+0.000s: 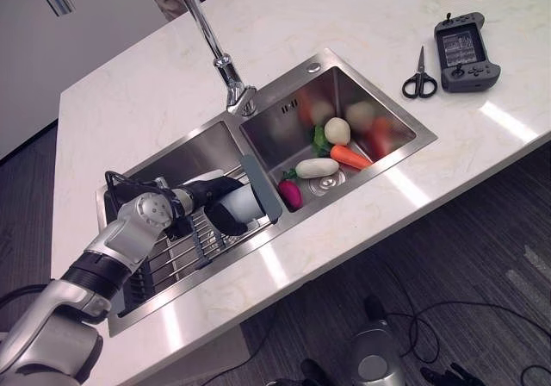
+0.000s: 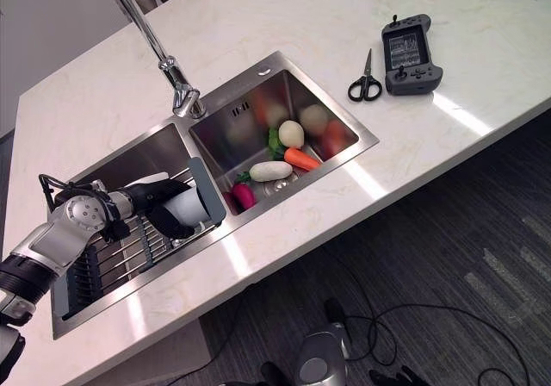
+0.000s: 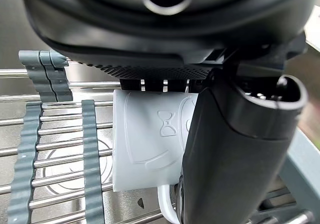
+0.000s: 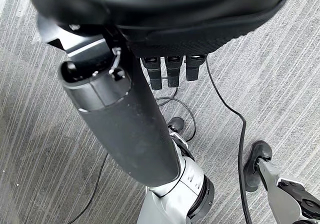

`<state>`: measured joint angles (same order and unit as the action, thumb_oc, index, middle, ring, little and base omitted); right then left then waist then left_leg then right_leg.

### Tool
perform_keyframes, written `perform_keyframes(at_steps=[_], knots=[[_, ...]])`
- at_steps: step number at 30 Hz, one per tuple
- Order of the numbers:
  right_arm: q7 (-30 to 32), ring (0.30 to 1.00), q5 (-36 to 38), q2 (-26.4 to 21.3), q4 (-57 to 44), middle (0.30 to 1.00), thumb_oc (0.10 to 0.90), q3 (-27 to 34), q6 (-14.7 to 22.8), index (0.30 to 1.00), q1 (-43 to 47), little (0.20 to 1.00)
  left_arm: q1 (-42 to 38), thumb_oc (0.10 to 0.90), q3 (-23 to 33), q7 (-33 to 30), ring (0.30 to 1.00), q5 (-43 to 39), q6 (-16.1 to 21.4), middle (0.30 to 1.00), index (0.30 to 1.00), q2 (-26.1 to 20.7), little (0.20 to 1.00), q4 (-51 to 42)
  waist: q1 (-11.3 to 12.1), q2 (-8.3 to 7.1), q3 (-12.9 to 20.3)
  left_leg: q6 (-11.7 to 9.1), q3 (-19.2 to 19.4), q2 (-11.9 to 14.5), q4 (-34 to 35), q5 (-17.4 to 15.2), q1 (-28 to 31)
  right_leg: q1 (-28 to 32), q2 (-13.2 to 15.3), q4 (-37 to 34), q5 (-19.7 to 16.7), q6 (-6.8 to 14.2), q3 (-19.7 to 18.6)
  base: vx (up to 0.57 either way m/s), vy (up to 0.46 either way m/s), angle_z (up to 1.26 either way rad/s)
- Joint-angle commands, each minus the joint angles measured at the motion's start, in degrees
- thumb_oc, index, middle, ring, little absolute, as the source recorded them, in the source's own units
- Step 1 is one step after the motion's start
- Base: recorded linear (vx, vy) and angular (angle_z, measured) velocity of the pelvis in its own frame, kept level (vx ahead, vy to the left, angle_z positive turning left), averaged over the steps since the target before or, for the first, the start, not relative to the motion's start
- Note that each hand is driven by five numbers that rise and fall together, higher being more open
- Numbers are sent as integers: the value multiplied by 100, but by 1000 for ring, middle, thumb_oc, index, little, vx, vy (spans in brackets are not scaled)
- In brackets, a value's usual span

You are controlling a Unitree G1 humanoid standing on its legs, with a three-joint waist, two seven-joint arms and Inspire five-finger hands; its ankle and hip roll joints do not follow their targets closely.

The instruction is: Place the dishes in the dishwasher.

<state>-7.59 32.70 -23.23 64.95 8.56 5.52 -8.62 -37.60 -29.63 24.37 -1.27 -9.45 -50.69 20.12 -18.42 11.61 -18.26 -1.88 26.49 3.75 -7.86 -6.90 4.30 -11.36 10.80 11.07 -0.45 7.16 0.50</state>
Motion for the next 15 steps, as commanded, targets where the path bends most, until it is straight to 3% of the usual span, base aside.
perform_keyframes(at_steps=[1,15], knots=[[-10,900,32,-93,-370,900,800,-284,131,900,-452,900,-110,400,332,-324,300,384,207,300,300,-461,300,-3,-1,-150,440,-141,-845,507,-933,-636,-726,211,259,612,950,462,270,0,0,0],[60,900,-181,78,108,900,800,-329,-13,900,-192,900,-273,400,956,-1438,300,712,291,300,300,-1062,300,171,393,-260,807,-118,-1164,544,-933,-671,-645,642,55,612,1184,247,562,-46,-4,13]])
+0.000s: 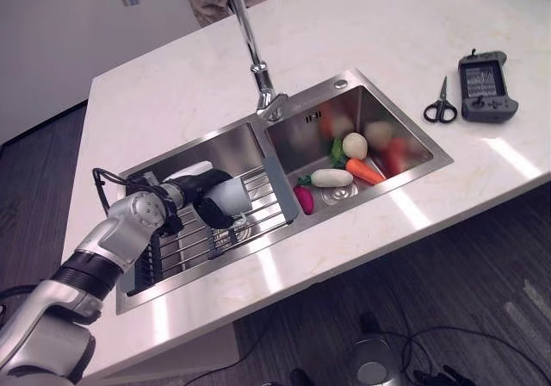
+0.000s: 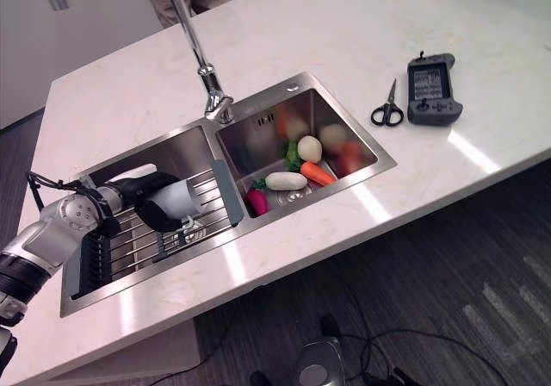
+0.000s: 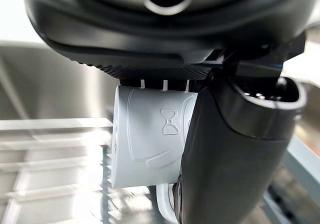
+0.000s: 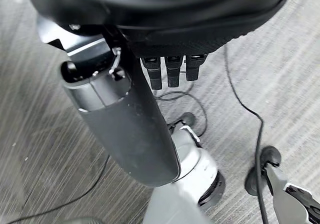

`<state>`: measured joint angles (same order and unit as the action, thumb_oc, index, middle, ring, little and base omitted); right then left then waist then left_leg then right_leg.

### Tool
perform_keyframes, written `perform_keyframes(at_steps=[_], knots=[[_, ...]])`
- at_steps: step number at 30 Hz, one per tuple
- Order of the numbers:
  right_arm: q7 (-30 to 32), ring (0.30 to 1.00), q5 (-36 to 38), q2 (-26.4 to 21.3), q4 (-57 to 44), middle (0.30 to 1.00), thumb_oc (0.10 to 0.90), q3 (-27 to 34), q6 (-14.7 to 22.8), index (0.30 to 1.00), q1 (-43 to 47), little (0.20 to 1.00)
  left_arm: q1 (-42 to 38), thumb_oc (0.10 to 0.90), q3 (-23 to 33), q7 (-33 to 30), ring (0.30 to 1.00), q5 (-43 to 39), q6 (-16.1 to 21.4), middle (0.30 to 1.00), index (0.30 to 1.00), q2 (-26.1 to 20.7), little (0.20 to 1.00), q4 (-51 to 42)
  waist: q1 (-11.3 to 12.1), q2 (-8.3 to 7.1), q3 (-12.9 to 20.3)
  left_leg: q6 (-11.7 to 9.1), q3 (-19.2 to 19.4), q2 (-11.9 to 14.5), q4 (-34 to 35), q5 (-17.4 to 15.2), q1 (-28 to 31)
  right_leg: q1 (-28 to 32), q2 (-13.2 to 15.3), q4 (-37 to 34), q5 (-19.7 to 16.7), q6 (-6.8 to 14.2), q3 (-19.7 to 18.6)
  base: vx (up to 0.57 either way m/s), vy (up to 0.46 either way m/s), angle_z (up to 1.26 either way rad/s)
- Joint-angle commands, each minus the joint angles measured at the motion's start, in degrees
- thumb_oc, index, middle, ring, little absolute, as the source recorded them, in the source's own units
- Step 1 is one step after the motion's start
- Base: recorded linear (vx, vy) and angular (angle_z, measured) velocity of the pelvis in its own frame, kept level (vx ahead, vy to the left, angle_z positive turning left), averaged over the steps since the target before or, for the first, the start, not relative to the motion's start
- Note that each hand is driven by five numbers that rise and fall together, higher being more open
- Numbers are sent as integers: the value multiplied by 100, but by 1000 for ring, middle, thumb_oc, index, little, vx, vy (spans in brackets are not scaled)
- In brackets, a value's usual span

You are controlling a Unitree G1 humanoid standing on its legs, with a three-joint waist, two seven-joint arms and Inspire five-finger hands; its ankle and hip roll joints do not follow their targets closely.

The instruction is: Place the dishes in the dishwasher.

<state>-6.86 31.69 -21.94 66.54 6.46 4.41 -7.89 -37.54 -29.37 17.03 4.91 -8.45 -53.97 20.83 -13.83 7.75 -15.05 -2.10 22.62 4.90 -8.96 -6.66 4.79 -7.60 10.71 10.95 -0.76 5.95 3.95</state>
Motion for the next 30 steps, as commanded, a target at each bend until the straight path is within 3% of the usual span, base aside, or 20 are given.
perform_keyframes(at_steps=[1,7,10,11,12,14,16,18,20,21,22,24,26,30], knots=[[-49,900,-90,-52,-8,900,800,-122,109,900,-222,900,-238,400,1039,-775,300,97,217,300,300,-774,300,74,-7,119,504,-92,-837,417,-822,-697,-691,307,50,624,1235,347,246,-49,-6,28],[-136,900,-235,27,23,900,800,-216,14,900,0,900,149,400,1779,-1570,300,-330,532,300,300,-1139,300,11,359,59,615,-72,-1166,354,-822,-727,-695,520,-4,624,1377,219,484,-49,-36,27],[-234,900,-502,140,129,900,800,-358,-83,900,168,900,1055,400,2954,-2191,300,-1453,1184,300,300,-1200,300,-452,786,11,653,-84,-1531,309,-822,-669,-730,664,-80,624,1496,51,710,-58,-131,24],[-280,900,-648,157,178,900,800,-397,-135,900,220,900,1536,400,3442,-2086,300,-2195,1671,300,300,-1065,300,-685,994,5,632,-128,-1709,310,-822,-644,-754,748,-118,624,1573,-7,833,-66,-128,48],[-331,900,-660,155,203,900,800,-444,-185,900,256,900,1843,400,3736,-2000,300,-2527,1787,300,300,-911,300,-940,1106,3,618,-161,-1803,317,-822,-611,-791,775,-127,624,1601,-36,930,-77,-123,74],[-478,900,-723,197,201,900,800,-565,-212,900,295,900,2490,400,4199,-2354,300,-2425,1812,300,300,-443,300,-1348,1289,0,580,-249,-1977,338,-822,-547,-921,818,-156,624,1665,-80,1135,-63,-76,52],[-438,900,-901,340,173,900,800,-734,-159,900,292,900,3010,400,4423,-2677,300,-2300,2134,300,300,9,300,-1399,1404,8,533,-340,-2076,363,-822,-385,-1134,826,-202,624,1723,-144,1342,-93,-44,93],[-309,900,-769,402,166,900,800,-813,-160,900,260,900,3200,400,4518,-2800,300,-2202,2348,300,300,387,300,-1428,1457,14,481,-413,-1972,443,-822,-231,-1306,861,-200,624,1750,-178,1560,-119,-15,119],[-92,900,-493,467,141,900,800,-795,-166,900,161,900,3356,400,4480,-3036,300,-1992,2865,300,300,951,300,-1358,1405,2,396,-591,-1269,765,-822,-76,-1408,1014,-100,624,1859,-156,2074,-128,62,139],[17,900,-400,518,71,900,800,-722,-97,900,55,900,3372,400,4404,-3308,300,-1822,3180,300,300,1317,300,-1318,1332,-24,313,-617,-615,969,-822,71,-1341,1128,28,624,1786,-160,2510,-175,194,281],[49,900,-468,543,24,900,800,-696,-56,900,15,900,3398,400,4409,-3548,300,-1693,3296,300,300,1485,300,-1321,1316,-47,285,-580,-453,1005,-822,136,-1243,1158,75,624,1742,-196,2646,-235,299,311],[180,900,-519,568,-111,900,800,-669,-110,900,10,900,3594,400,4518,-3852,300,-1514,3496,300,300,1701,300,-1365,1378,-136,243,-483,-513,880,-822,203,-1079,1155,142,624,1660,-262,2681,-101,222,247],[308,900,-464,567,-170,900,800,-609,-216,900,54,900,3920,400,4784,-4217,300,-1296,3723,300,300,1885,300,-1392,1591,-270,206,-321,-788,579,-822,57,-980,1126,245,624,1549,-266,2637,-33,317,72],[162,900,-475,535,54,900,800,-384,-69,900,58,900,4291,400,5220,-4096,300,-1269,3840,300,300,1916,300,-1429,1855,-224,289,-152,-990,323,-822,-378,-933,1226,307,624,1558,-206,2808,34,324,48]])
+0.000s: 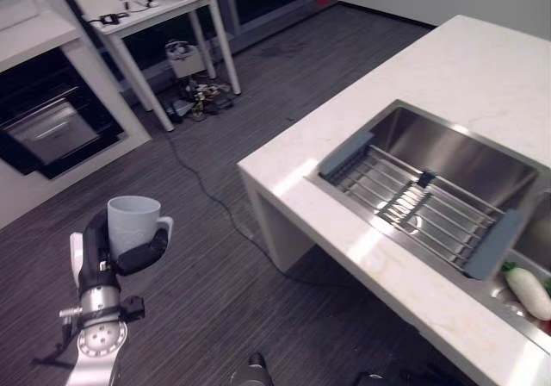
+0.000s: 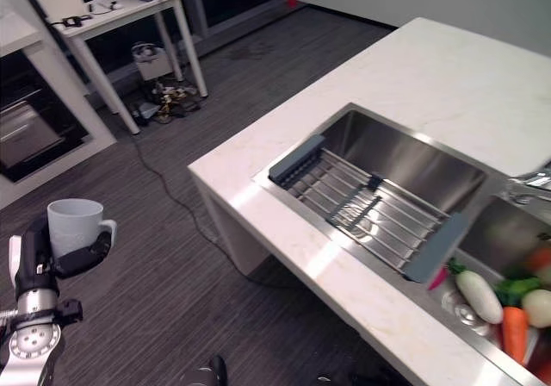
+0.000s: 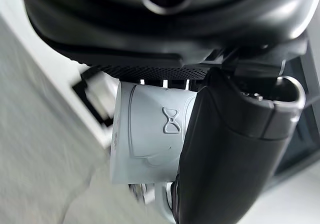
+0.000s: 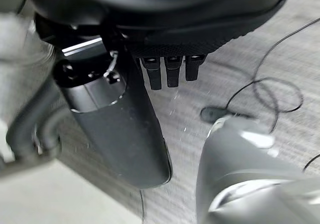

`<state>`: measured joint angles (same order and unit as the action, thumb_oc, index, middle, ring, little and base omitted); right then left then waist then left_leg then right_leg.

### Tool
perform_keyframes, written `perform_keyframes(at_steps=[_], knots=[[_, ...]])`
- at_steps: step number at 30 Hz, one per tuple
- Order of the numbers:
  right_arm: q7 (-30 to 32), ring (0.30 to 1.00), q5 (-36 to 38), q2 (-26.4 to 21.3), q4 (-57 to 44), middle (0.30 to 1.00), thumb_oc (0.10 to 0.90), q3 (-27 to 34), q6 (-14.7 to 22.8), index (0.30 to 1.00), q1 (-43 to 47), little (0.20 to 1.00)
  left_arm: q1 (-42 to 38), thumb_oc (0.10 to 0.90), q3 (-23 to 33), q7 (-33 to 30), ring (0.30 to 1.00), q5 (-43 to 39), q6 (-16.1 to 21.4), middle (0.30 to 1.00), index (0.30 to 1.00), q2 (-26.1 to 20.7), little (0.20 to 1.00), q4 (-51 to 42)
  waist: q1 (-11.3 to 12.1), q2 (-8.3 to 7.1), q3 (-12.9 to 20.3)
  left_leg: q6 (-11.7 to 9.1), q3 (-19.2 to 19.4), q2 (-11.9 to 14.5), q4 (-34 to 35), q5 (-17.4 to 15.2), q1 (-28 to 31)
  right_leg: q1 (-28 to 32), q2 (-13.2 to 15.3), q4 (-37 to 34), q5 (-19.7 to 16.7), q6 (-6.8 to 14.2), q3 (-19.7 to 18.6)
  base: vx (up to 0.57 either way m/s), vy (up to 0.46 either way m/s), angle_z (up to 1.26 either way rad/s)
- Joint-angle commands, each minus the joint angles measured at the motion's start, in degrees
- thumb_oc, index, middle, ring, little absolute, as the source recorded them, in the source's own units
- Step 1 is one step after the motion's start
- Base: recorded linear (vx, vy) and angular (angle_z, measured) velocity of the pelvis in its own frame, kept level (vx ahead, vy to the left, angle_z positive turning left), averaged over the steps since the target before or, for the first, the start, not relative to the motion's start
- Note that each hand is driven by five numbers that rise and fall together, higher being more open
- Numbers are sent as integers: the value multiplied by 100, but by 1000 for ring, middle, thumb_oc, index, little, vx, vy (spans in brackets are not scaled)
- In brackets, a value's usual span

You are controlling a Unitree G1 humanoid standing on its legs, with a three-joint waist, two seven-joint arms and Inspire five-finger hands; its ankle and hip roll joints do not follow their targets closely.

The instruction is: Place the dishes in the dishwasher.

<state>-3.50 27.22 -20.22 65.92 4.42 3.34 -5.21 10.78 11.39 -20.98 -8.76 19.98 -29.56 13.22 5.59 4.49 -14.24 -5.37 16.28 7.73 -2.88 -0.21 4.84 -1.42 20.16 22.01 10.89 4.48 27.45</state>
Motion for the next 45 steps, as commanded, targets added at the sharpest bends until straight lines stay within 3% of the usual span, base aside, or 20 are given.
perform_keyframes(at_steps=[1,4,7,8,9,10,11,13,14,15,16,18,19,20,21,24,27,33,45], knots=[[-180,900,-10,371,127,900,800,-165,50,900,-205,900,-511,400,1174,-265,300,98,1021,300,300,-541,300,-673,-61,111,228,192,-368,15,-1431,-1059,-921,625,-626,-482,383,-37,484,46,245,33],[-177,900,-78,484,80,900,800,-146,184,900,-146,900,-431,400,1281,-262,300,235,1013,300,300,-699,300,-757,96,172,348,335,-480,-161,-1431,-1258,-855,784,-568,-482,317,67,637,73,312,28],[-196,900,-123,594,-143,900,800,-167,60,900,-63,900,-496,400,1228,-277,300,303,994,300,300,-819,300,-818,172,217,399,517,-693,-326,-1431,-1379,-864,905,-623,-295,173,70,566,92,252,53],[-214,900,-199,672,-296,900,800,-204,18,900,-39,900,-570,400,1150,-216,300,330,996,300,300,-843,300,-854,124,205,380,686,-880,-488,-1431,-1472,-873,753,-654,268,106,105,225,81,188,63],[-254,900,-292,683,-330,900,800,-212,16,900,-37,900,-589,400,1132,-218,300,337,972,300,300,-848,300,-860,108,195,377,720,-919,-526,-1431,-1492,-883,694,-647,387,111,121,151,56,118,75],[-262,900,-289,716,-363,900,800,-260,40,900,-28,900,-651,400,1037,-182,300,357,1001,300,300,-853,300,-850,44,180,360,777,-1081,-629,-1431,-1525,-912,549,-800,559,107,138,-168,27,-11,66],[-235,900,-170,742,-385,900,800,-323,94,900,-24,900,-764,400,877,-80,300,357,1064,300,300,-870,300,-823,-69,144,347,822,-1316,-785,-1431,-1528,-963,364,-1158,539,236,94,-676,-58,-64,75],[-181,900,53,769,-422,900,800,-547,243,900,-6,900,-1128,400,481,187,300,307,1037,300,300,-873,300,-797,-319,162,361,854,-1881,-1034,-1431,-1337,-1151,130,-1864,84,295,-189,-1397,-62,-138,230],[-206,900,213,721,-457,900,800,-682,243,900,6,900,-1385,400,186,347,300,268,1056,300,300,-855,300,-760,-481,132,395,849,-2343,-1308,-1431,-1256,-1238,22,-2057,-482,317,-252,-1938,1,-141,349],[-324,900,325,677,-412,900,800,-740,249,900,44,900,-1471,400,75,496,300,52,1142,300,300,-915,300,-632,-604,174,376,890,-2464,-1361,-1431,-1256,-1212,-222,-2124,-482,122,-180,-2204,-38,-188,307],[-589,900,363,593,-266,900,800,-792,148,900,155,900,-1528,400,15,663,300,-118,1231,300,300,-991,300,-481,-550,169,380,854,-2442,-1345,-1431,-1258,-1303,-202,-2084,-482,236,-204,-1999,-85,-214,380],[-631,900,417,526,-26,900,800,-784,86,900,195,900,-1736,400,-288,873,300,274,1130,300,300,-858,300,-500,-538,31,471,747,-2107,-1275,-1431,-1191,-1366,-282,-1908,-482,256,-127,-1814,-104,-146,290],[-480,900,787,450,73,900,800,-609,79,900,102,900,-2190,400,-776,1126,300,527,976,300,300,-762,300,-664,-844,-9,324,568,-648,-675,-1431,-1030,-1300,-105,-1654,-482,303,-190,-1348,-148,242,208],[-537,900,782,420,177,900,800,-403,94,900,85,900,-2341,400,-976,1177,300,507,742,300,300,-728,300,-855,-889,-62,264,490,-688,-574,-1431,-1018,-1202,-1,-1535,-482,326,-193,-1328,-174,442,276],[-705,900,601,322,223,900,800,-340,-18,900,102,900,-2305,400,-947,1305,300,543,545,300,300,-729,300,-1046,-833,-65,276,459,-1040,-535,-1431,-1036,-1160,16,-1495,-482,340,-199,-1398,-92,411,243],[-872,900,395,174,293,900,800,-259,-138,900,98,900,-2314,400,-954,1537,300,531,484,300,300,-811,300,-1139,-837,-23,317,354,-1177,-300,-1431,-1012,-1138,8,-1406,-482,349,-187,-1347,-24,325,-25],[-1120,900,1096,162,327,900,800,-53,-242,900,45,900,-2708,400,-1375,1885,300,661,217,300,300,-863,300,-1213,-895,55,377,291,-1091,-218,-1431,-1176,-1195,138,-1146,-482,304,52,-1043,45,433,-40],[-1224,900,902,438,141,900,800,-206,-261,900,78,900,-2816,400,-1550,1960,300,979,106,300,300,-841,300,-1203,-859,-44,457,472,-944,-357,-1431,-1371,-1092,55,-796,-482,59,355,-987,49,92,-13],[-1106,900,417,411,289,900,800,-258,-393,900,-21,900,-2827,400,-1639,1973,300,793,-61,300,300,-918,300,-1388,-1001,-163,581,460,-577,-227,-1431,-1504,-964,-165,-696,-482,11,550,-1354,13,-26,-19]])
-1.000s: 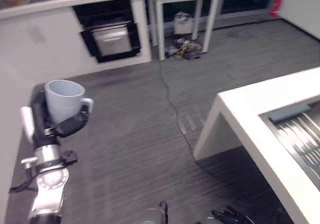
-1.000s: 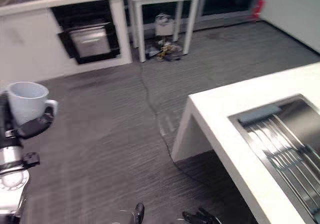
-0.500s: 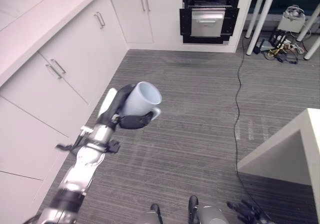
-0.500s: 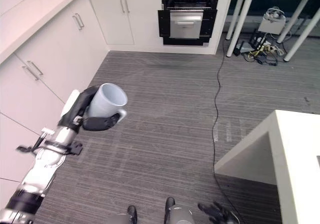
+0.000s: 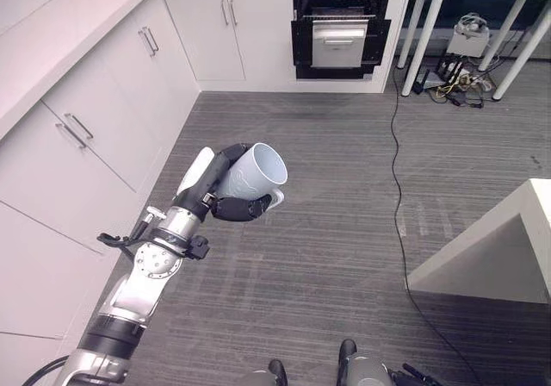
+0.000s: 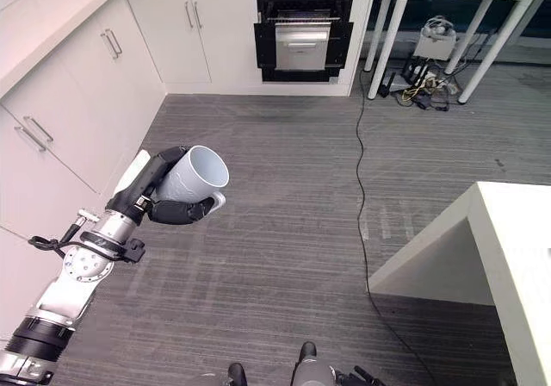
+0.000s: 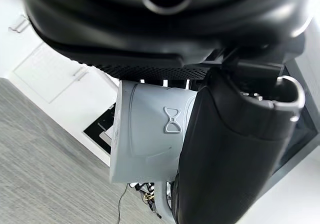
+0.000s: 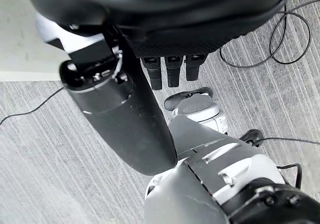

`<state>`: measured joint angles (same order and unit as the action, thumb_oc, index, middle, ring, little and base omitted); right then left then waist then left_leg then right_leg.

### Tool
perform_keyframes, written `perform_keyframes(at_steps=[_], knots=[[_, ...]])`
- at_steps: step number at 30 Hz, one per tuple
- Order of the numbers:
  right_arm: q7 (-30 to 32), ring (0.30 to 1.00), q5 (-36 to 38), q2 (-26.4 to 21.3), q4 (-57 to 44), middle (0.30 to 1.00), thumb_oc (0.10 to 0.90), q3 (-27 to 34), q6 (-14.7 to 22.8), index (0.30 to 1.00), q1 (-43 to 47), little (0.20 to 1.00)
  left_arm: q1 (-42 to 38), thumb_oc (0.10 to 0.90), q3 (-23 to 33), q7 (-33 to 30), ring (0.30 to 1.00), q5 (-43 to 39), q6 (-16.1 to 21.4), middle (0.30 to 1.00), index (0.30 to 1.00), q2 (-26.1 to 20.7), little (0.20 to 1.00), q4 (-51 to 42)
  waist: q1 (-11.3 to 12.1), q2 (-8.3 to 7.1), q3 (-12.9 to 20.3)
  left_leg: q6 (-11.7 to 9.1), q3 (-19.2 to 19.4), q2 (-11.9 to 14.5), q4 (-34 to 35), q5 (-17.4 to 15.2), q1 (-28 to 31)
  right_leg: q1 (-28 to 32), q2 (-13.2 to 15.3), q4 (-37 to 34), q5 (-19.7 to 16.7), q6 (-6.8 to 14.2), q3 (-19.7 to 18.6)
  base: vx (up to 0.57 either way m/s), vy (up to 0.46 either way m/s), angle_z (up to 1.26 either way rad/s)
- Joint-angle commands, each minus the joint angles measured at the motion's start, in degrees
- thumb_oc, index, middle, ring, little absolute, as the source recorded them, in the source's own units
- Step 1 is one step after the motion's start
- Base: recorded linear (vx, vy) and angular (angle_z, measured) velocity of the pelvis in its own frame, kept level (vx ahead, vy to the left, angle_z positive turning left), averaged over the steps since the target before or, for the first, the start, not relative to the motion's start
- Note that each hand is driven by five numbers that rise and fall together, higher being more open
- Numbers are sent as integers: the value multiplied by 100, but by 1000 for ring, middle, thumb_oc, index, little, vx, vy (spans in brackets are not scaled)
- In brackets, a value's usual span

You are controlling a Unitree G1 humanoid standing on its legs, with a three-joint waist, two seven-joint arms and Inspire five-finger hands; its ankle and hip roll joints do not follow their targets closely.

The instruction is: Place the dishes in the dishwasher.

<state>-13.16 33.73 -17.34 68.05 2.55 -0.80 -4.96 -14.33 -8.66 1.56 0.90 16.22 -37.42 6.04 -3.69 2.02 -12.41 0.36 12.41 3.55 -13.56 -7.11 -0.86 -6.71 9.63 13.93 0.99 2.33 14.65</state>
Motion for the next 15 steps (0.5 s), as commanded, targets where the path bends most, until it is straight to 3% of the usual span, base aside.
perform_keyframes(at_steps=[1,7,8,11,15], knots=[[-132,900,-247,115,97,900,800,-59,17,900,-55,900,-319,400,360,-293,300,-178,307,300,300,-130,300,-674,-81,82,401,-115,-183,197,-363,-816,-391,359,356,326,1004,767,-82,-1,-9,-11],[-228,900,-363,59,201,900,800,35,40,900,-153,900,-335,400,295,-535,300,-277,245,300,300,-21,300,-745,-144,57,414,-129,-163,229,-363,-837,-360,339,344,326,1024,766,-160,-8,-5,-10],[-734,900,-233,-201,47,900,800,96,-410,900,-101,900,-284,400,79,-1022,300,-374,147,300,300,359,300,-728,-346,84,249,-247,254,331,-363,-667,-155,344,-50,326,1105,449,-99,12,-15,-6],[-758,900,574,-48,53,900,800,-53,-487,900,-92,900,-394,400,-93,-1026,300,-407,-12,300,300,340,300,-657,-378,109,361,-293,49,361,-363,-672,-308,378,-199,326,1157,417,-122,21,-90,-14],[-669,900,487,-26,74,900,800,-62,-467,900,-62,900,-555,400,-204,-1083,300,-416,-65,300,300,424,300,-463,-378,102,395,-304,-97,329,-363,-658,-310,443,-343,326,1260,331,-155,53,-96,8]])
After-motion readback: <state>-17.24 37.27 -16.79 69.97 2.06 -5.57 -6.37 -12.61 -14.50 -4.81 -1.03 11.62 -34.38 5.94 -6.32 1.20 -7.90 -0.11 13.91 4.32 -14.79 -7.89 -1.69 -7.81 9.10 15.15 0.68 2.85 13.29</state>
